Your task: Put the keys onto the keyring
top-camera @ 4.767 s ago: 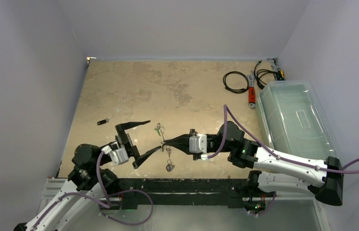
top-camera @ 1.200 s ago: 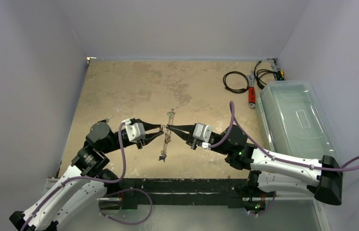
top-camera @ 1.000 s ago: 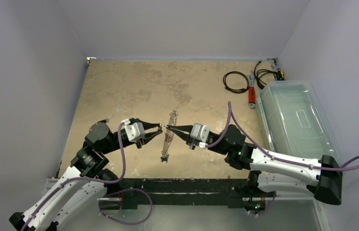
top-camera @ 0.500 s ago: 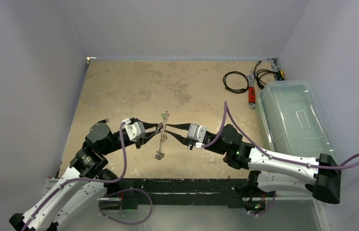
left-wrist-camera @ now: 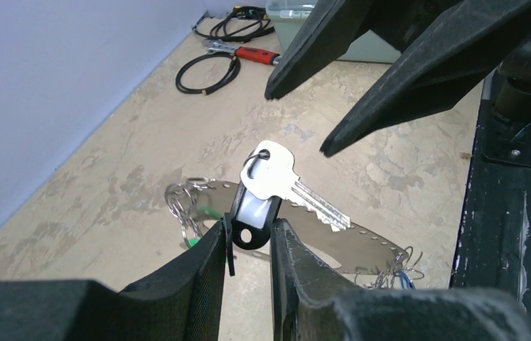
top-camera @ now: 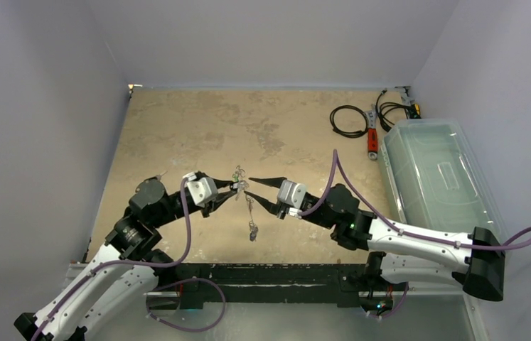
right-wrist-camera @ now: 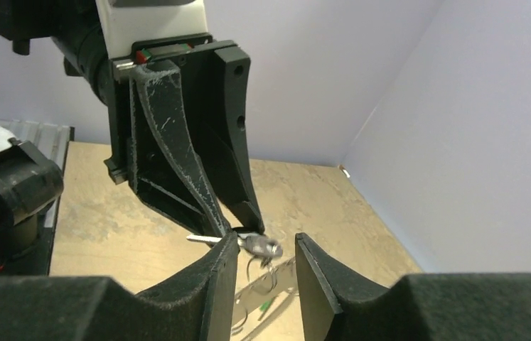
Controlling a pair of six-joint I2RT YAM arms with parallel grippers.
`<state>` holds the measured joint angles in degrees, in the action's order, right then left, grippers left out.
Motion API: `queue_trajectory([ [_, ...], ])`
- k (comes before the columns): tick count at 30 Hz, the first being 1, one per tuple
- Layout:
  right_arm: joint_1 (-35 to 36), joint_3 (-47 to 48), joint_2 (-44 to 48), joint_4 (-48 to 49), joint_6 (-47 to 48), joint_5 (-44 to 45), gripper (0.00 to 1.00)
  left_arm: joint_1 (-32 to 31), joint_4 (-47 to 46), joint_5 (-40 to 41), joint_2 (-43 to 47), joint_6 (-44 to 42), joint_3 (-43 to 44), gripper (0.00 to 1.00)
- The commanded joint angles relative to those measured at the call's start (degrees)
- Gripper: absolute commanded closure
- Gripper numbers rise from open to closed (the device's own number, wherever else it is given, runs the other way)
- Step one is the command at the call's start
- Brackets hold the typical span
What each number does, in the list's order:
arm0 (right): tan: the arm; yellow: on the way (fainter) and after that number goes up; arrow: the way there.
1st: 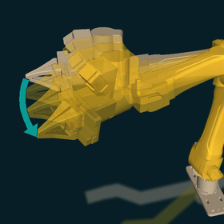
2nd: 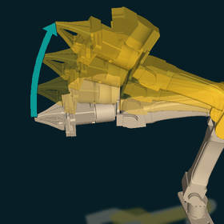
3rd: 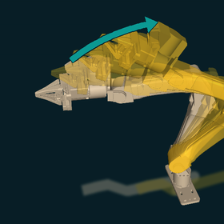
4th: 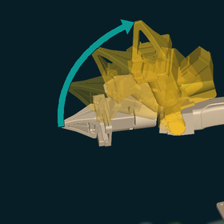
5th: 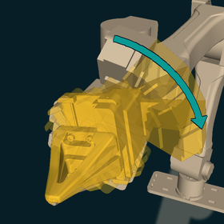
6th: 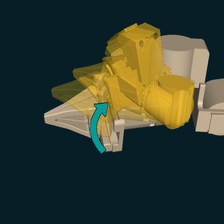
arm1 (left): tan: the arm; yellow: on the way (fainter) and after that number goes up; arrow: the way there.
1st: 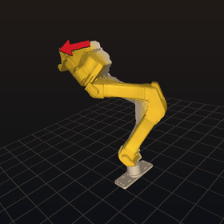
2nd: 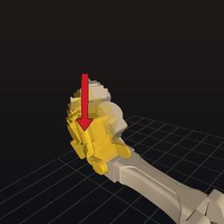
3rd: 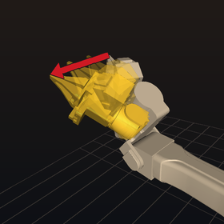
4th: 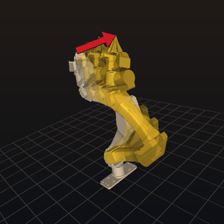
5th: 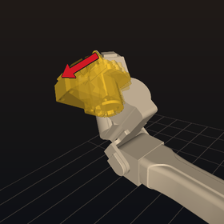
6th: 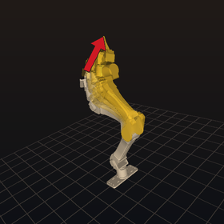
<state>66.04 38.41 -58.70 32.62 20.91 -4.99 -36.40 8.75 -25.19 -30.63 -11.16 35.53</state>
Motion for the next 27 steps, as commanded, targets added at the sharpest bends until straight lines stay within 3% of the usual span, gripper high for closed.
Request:
queue_trajectory([
  [1,0.1,-0.6,3.0,4.2,-0.1,5.9,0.61,0.4,-2.9,2.9,-1.2,1.0,2.8,1.00],
  [16,0.1,-6.1,12.0,6.2,-3.9,24.6,0.57,0.3,-13.9,9.0,-13.0,16.0,6.7,1.00],
  [20,0.1,-6.2,10.8,3.5,-6.4,25.8,0.55,0.3,-10.1,14.4,-15.5,14.9,9.5,1.00],
  [24,0.1,-6.2,8.6,-0.9,-11.0,30.2,0.53,0.3,-0.5,20.0,-17.0,11.6,13.5,1.00],
  [27,0.0,-3.6,5.0,-9.1,-14.8,30.4,0.45,0.3,5.7,23.5,-16.8,7.0,15.3,1.00],
])
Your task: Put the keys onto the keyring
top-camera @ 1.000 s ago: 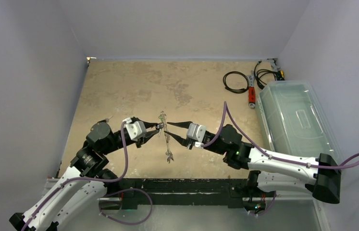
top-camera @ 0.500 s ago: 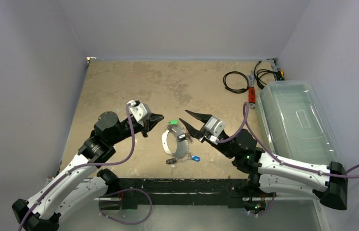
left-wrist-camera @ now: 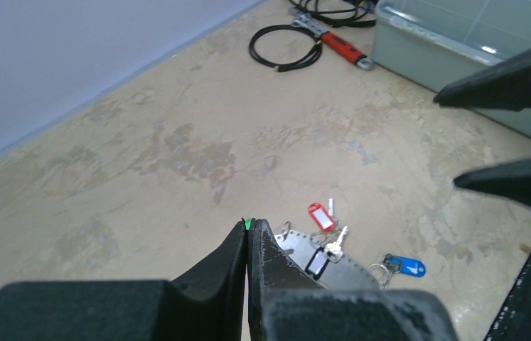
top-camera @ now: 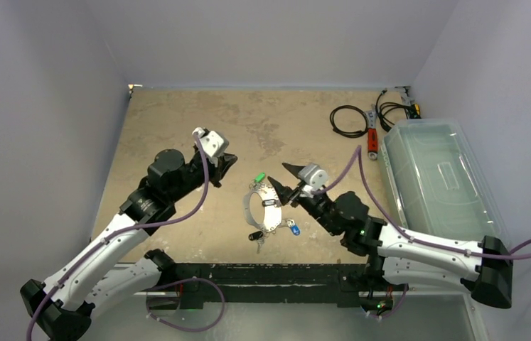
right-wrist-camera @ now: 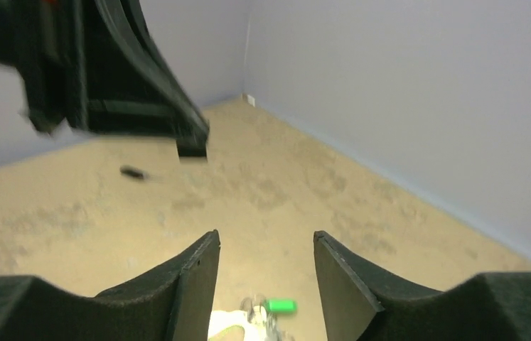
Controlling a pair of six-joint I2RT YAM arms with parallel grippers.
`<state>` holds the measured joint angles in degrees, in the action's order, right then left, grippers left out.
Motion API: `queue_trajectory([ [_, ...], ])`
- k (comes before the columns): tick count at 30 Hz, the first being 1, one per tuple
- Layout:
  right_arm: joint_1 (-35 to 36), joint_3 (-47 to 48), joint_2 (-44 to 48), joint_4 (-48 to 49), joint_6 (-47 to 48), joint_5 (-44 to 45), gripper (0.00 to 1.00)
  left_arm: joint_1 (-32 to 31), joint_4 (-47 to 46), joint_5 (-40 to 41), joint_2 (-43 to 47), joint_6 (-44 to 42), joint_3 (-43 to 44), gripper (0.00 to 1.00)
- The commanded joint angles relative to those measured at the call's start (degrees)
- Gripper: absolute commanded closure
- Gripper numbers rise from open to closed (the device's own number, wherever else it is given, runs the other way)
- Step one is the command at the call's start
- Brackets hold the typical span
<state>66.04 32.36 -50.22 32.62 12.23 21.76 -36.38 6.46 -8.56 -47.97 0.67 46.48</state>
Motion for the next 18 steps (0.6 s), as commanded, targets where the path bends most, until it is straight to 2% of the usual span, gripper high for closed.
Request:
queue_trajectory([
  [1,-0.1,3.5,-5.0,-11.8,-7.1,3.2,0.41,0.3,9.3,8.0,0.8,-5.8,4.2,1.00],
  [4,-2.2,7.7,-11.1,-21.0,-11.5,-0.5,0.34,0.3,9.4,11.3,2.3,-6.8,1.2,0.98],
  [8,-9.1,13.8,-20.2,-30.3,-17.0,-12.9,0.32,0.4,5.2,10.8,4.1,-5.2,-3.8,0.92],
  [9,-10.4,15.2,-22.4,-32.0,-17.0,-16.7,0.31,0.4,5.1,10.2,4.0,-5.0,-4.0,0.88],
  [13,-11.8,21.1,-30.5,-38.4,-13.8,-18.5,0.31,0.4,7.4,9.9,2.9,-6.3,-3.3,0.68],
  [18,-14.5,28.7,-41.8,-46.3,-10.6,-21.7,0.33,0.5,8.3,11.3,4.1,-7.4,-4.0,0.54],
])
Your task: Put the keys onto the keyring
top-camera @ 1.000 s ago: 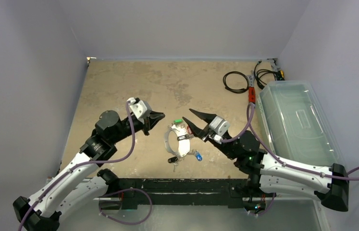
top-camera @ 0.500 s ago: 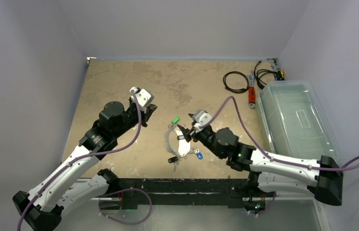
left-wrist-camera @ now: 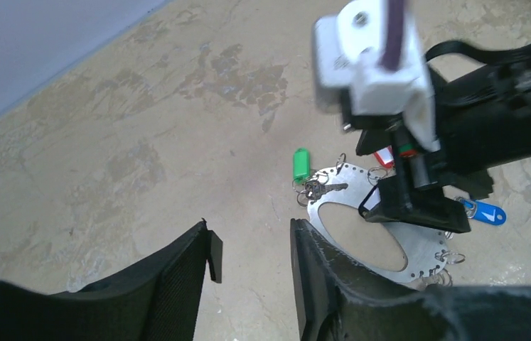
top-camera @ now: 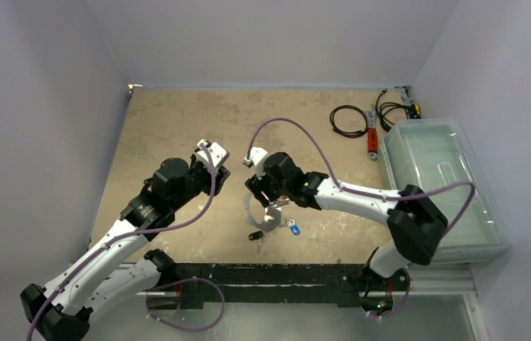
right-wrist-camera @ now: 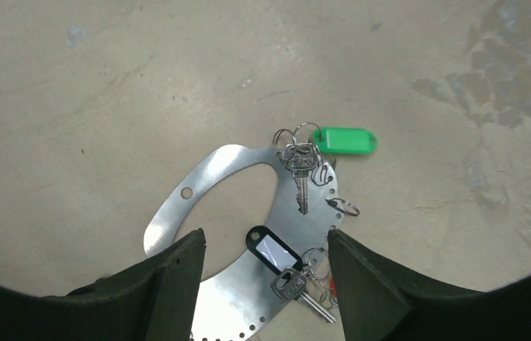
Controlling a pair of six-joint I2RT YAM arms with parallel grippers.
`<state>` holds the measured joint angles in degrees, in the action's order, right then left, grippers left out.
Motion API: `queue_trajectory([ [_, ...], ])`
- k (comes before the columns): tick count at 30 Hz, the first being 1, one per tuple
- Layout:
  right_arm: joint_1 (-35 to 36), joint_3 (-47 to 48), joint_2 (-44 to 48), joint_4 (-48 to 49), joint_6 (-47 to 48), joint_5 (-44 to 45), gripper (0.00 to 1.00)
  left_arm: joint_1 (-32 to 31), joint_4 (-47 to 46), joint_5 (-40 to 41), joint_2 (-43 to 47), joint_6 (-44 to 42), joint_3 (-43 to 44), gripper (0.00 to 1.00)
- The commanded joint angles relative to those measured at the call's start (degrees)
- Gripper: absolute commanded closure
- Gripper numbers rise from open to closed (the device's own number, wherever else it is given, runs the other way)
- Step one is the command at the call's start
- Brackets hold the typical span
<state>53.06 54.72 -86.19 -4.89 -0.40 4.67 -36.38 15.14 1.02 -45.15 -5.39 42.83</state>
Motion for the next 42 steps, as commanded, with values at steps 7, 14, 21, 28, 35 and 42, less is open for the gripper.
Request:
queue_trajectory([
  [7,-1.8,10.3,-12.8,-12.1,2.3,-5.7,0.38,0.5,-0.8,1.8,3.0,-1.7,-1.0,0.51],
  [14,-1.8,10.7,-16.4,-14.2,3.2,-5.5,0.40,0.4,-0.6,1.5,3.6,-1.8,-1.0,0.51],
  [21,-1.8,11.3,-18.6,-14.1,3.7,-5.4,0.41,0.5,-0.5,1.5,3.5,-1.8,-1.0,0.51],
  [28,-1.8,11.8,-19.8,-15.1,4.1,-4.8,0.73,0.5,-0.5,1.7,3.6,-1.8,-1.0,0.51],
  [35,-1.8,12.1,-17.6,-15.7,4.2,-3.3,0.87,0.4,-0.4,1.8,3.7,-1.8,-1.0,0.51],
  [42,-1.8,10.5,-14.3,-16.6,2.8,-1.1,0.89,0.4,-0.4,1.8,3.7,-1.8,-1.0,0.51],
])
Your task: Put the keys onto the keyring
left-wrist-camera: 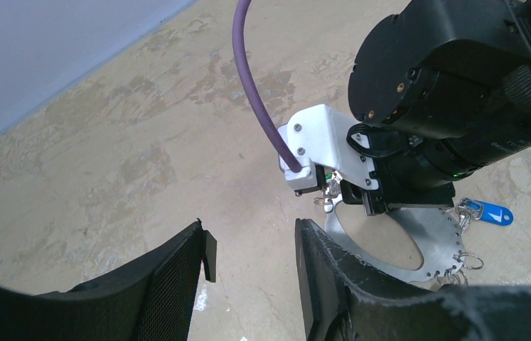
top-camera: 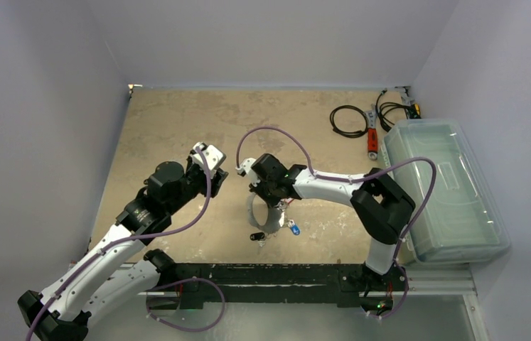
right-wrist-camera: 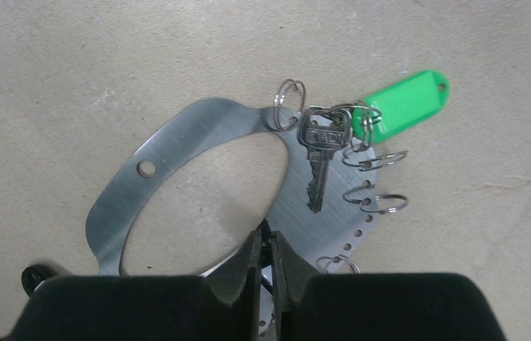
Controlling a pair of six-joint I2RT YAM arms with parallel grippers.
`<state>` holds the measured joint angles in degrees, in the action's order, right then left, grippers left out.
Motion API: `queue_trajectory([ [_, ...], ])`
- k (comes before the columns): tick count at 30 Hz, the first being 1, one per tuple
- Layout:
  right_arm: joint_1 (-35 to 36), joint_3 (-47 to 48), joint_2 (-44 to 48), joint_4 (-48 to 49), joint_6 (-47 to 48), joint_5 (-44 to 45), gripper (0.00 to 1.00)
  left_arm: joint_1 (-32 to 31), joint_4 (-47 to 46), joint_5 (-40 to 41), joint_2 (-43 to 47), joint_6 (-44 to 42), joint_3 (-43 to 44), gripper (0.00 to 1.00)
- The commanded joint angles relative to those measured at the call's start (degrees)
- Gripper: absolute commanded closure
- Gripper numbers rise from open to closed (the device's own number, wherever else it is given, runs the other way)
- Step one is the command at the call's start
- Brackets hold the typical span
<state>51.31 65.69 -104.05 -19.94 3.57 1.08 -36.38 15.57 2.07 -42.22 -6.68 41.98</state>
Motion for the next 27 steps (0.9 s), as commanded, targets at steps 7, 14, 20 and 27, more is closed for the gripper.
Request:
queue_trajectory([
  [7,-0.1,-3.5,6.0,-2.4,-3.2,4.1,0.89,0.5,-0.8,0.6,0.6,-0.5,-0.1,0.51],
  [14,-0.1,-7.3,9.5,-2.7,-8.9,6.6,0.89,0.5,-0.8,0.4,0.5,-0.6,-0.1,0.51],
  [20,-0.1,-8.7,12.4,-3.5,-11.0,9.0,0.88,0.5,-0.8,0.4,0.5,-0.6,-0.1,0.51],
  [27,0.0,-10.0,14.3,-1.8,-16.2,10.9,0.62,0.4,-0.8,0.5,0.6,-0.6,-0.1,0.51],
])
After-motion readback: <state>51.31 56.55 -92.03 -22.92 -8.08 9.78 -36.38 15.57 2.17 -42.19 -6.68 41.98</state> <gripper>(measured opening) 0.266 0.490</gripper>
